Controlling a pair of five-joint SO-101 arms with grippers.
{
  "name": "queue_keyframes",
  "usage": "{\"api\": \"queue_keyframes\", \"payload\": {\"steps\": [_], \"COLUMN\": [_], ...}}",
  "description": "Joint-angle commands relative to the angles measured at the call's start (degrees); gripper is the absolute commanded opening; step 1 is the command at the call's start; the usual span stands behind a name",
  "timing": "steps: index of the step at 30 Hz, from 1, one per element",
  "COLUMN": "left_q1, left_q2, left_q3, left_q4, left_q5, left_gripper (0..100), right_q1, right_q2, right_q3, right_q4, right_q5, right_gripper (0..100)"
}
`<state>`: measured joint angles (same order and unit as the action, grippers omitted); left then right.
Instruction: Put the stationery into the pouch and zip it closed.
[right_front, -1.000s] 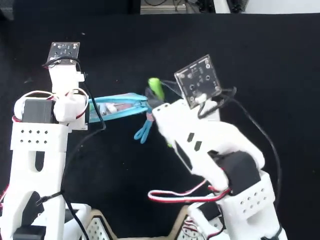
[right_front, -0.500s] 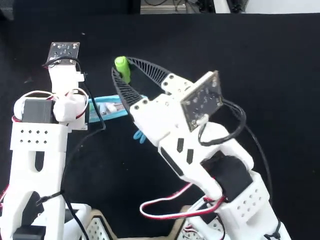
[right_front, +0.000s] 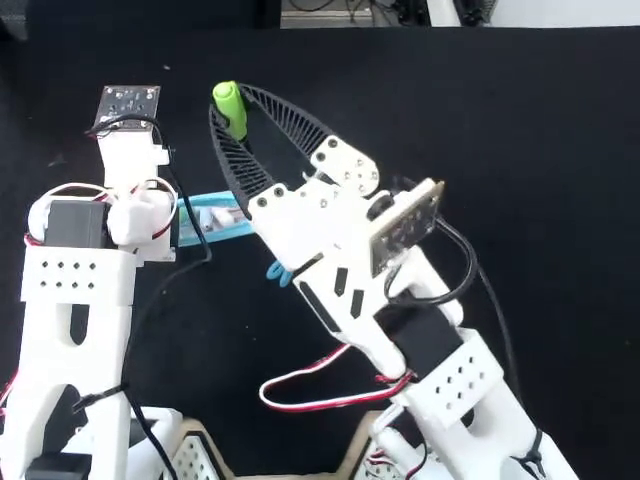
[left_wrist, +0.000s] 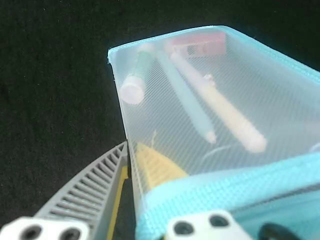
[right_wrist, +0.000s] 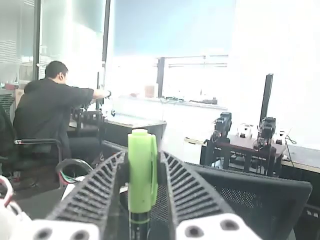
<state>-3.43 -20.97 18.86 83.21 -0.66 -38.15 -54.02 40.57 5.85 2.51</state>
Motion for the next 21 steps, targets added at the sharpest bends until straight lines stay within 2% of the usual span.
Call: {"api": "queue_keyframes", "payload": {"steps": [1, 11, 21], "left_q1": [0.2, 0.3, 0.1], "left_q2": [2.4, 2.4, 2.4], "left_q3": [4.7, 4.9, 4.9], "left_q4": [-1.1, -1.2, -1.1], "left_q5": [0.3, 0.3, 0.3], "left_gripper": [3, 3, 3], "right_q1": [-0.6, -0.6, -4.4], "right_q2": [-2.7, -9.0, -9.5], "right_q3": [-1.2, 7.9, 15.6], "right_q4": [-1.6, -2.1, -14.2], "right_q5": [-0.4, -0.4, -0.3], "right_gripper": [1.1, 1.1, 1.1]}}
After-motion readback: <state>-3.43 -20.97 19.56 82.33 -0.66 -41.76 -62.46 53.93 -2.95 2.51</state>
